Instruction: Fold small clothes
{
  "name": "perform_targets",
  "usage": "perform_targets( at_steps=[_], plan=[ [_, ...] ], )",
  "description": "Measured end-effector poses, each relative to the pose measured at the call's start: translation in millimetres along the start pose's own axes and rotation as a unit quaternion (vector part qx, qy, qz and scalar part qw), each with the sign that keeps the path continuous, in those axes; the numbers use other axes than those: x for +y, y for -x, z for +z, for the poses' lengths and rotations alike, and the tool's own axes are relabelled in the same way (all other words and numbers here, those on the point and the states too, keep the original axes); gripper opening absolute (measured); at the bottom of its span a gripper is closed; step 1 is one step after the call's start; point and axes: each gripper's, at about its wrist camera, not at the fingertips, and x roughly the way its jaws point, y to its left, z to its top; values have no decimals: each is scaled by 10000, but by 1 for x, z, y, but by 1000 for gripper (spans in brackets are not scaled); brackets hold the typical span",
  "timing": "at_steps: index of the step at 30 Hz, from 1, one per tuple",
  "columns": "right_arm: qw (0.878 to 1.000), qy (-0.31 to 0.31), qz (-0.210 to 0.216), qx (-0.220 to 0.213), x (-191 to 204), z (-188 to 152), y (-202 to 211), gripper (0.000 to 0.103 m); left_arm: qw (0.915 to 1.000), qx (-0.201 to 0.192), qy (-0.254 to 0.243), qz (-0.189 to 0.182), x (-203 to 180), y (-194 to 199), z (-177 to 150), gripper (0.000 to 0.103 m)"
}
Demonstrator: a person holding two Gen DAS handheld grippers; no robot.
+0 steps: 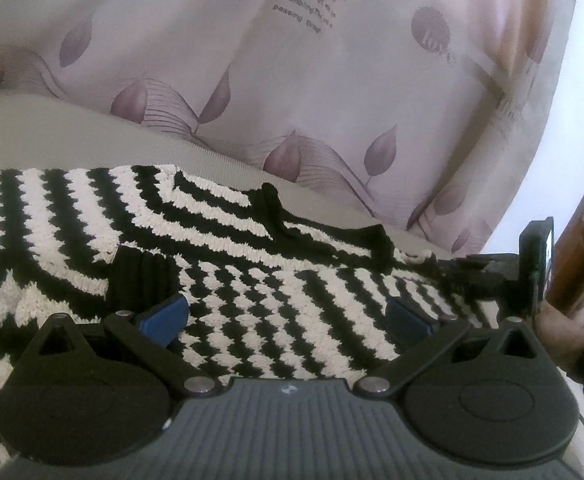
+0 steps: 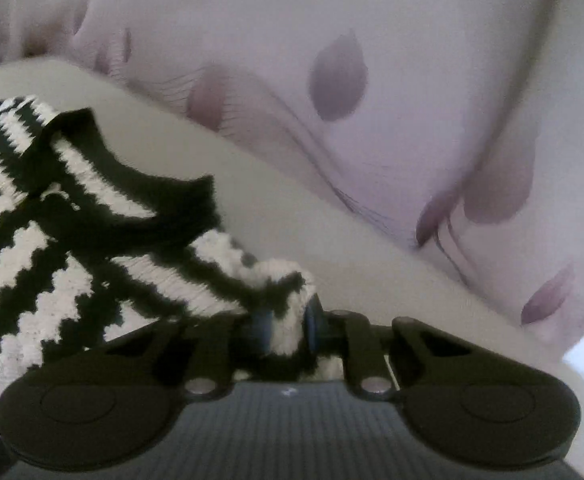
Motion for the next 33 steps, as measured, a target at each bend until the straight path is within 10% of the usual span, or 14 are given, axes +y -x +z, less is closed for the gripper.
perform_targets(
  at_steps=[3, 6, 13, 17, 24, 27, 30, 33],
  plan=[
    [9866, -1267, 1016, -161, -29, 2, 2, 30, 10000, 11, 8, -15, 1, 0, 0, 103],
    [9711, -2090, 922, -695, -63, -4, 25, 54, 10000, 14, 18, -17, 2, 0, 0, 103],
    [9776, -1747, 629, -986, -56, -35, 87, 54, 10000, 40, -6, -8, 1, -2, 0, 103],
    [9954, -815, 456, -216, -18, -48, 67, 49, 10000, 39, -10, 3, 1, -3, 0, 103],
    [9511, -2825, 591, -1102, -62, -58, 105, 52, 10000, 27, -11, 18, 1, -3, 0, 103],
    [9660, -2213, 668, -1155, -30, -61, 129, 52, 10000, 31, -5, 15, 1, -4, 0, 103],
    [9937, -999, 478, -173, 20, -67, 104, 50, 10000, 18, 0, -21, 1, -3, 1, 103],
    [9966, -764, 168, -275, 34, -65, 106, 51, 9999, -101, -17, 86, 0, 7, 4, 101]
  ],
)
